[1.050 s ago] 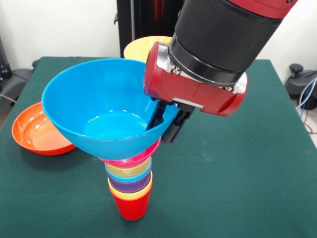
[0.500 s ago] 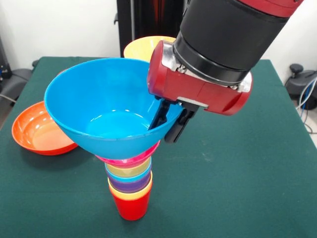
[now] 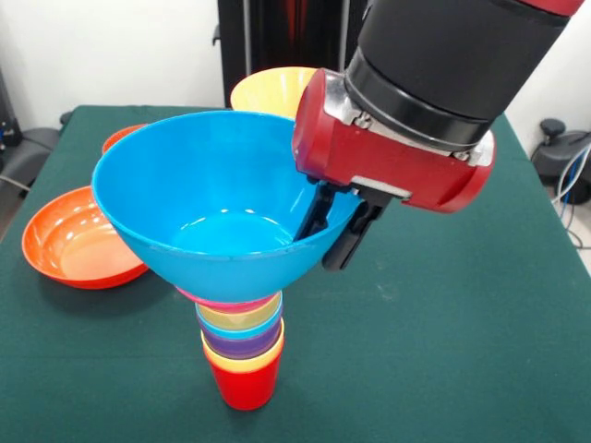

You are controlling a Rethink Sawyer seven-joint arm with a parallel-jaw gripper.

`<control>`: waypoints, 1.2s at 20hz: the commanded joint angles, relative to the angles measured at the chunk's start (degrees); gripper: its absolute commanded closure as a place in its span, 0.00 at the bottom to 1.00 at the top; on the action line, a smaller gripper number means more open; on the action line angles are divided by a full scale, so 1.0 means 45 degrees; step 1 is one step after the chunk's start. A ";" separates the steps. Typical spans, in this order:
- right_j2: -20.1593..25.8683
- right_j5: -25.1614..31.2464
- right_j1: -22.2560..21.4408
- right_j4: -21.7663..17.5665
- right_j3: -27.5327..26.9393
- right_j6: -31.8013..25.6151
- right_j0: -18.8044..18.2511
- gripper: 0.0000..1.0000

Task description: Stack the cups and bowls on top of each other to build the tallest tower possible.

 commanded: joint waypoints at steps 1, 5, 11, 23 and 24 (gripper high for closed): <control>0.0533 -0.0279 -0.0380 -0.0501 0.1681 -0.2378 0.0392 1.00; 0.0637 -0.0427 -0.0487 -0.0584 0.1976 -0.2489 0.0418 1.00; 0.0640 -0.0320 -0.0538 -0.0631 0.2068 -0.2822 0.0408 1.00; 0.0811 -0.0711 -0.0774 -0.0823 0.2379 -0.3648 0.0216 1.00; 0.0816 -0.0703 -0.0794 -0.0820 0.2385 -0.3670 0.0210 1.00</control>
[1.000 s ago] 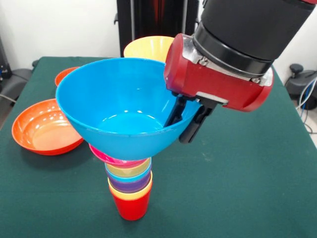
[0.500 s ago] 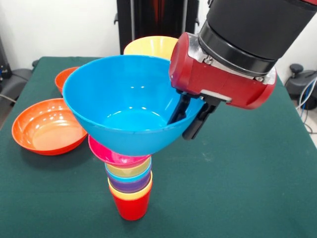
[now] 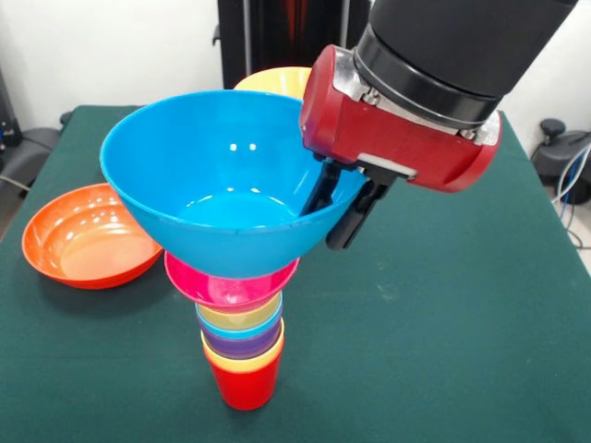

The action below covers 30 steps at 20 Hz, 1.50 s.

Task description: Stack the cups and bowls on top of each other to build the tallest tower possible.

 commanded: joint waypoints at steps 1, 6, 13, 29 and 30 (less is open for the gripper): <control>0.0871 -0.0670 -0.0281 -0.0713 0.1490 -0.3732 -0.0095 1.00; 0.0983 -0.1111 -0.0426 -0.0848 0.1836 -0.3704 -0.0098 1.00; 0.1185 -0.1750 -0.0732 -0.0986 0.2709 -0.3781 -0.0051 1.00; 0.1145 -0.1625 -0.0597 -0.0753 0.2791 -0.2987 0.0025 1.00; 0.1144 -0.1654 -0.0592 -0.0754 0.2805 -0.2947 0.0035 1.00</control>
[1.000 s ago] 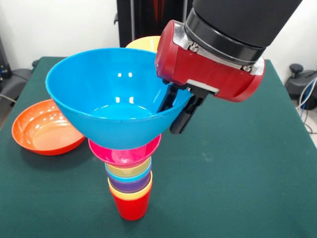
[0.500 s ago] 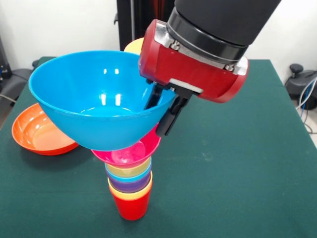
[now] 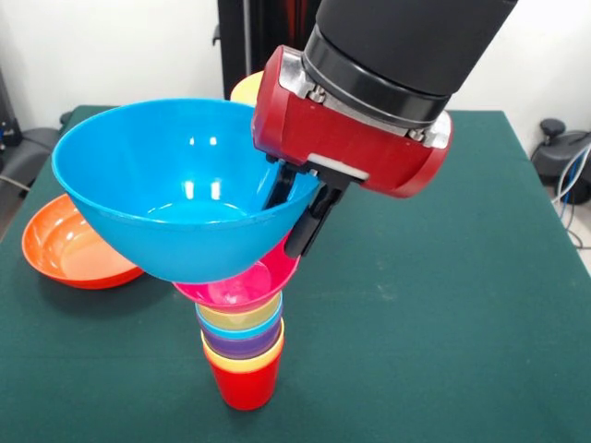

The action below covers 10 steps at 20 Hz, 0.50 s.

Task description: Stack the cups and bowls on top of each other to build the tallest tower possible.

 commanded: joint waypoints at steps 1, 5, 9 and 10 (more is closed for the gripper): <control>0.1131 -0.0054 0.0039 -0.0679 0.1260 -0.2918 0.0049 1.00; 0.1114 0.0077 0.0102 -0.0606 0.1135 -0.2783 0.0065 1.00; 0.1103 0.0075 0.0230 -0.0555 0.0992 -0.2584 0.0088 1.00; 0.1106 0.0081 0.0265 -0.0539 0.0950 -0.2557 0.0090 1.00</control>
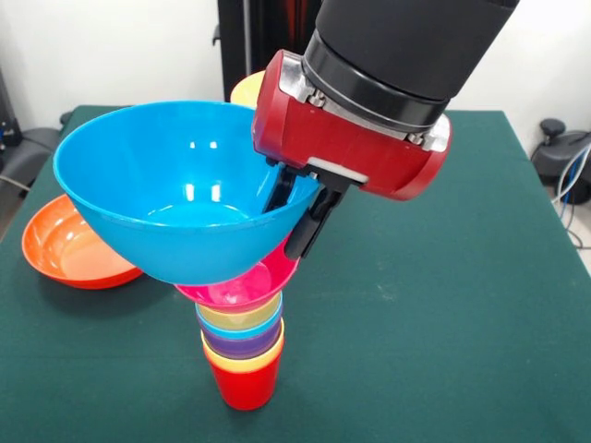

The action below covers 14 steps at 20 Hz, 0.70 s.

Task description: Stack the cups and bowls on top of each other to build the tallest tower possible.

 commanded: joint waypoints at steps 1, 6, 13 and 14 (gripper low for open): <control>0.1105 0.0079 0.0224 -0.0547 0.0976 -0.2535 0.0102 1.00; 0.1059 0.0133 0.0347 -0.0525 0.0833 -0.2412 0.0101 1.00; 0.1076 0.0022 0.0266 -0.0562 0.1122 -0.2113 0.0203 1.00; 0.1065 0.0011 0.0268 -0.0572 0.1142 -0.2030 0.0220 1.00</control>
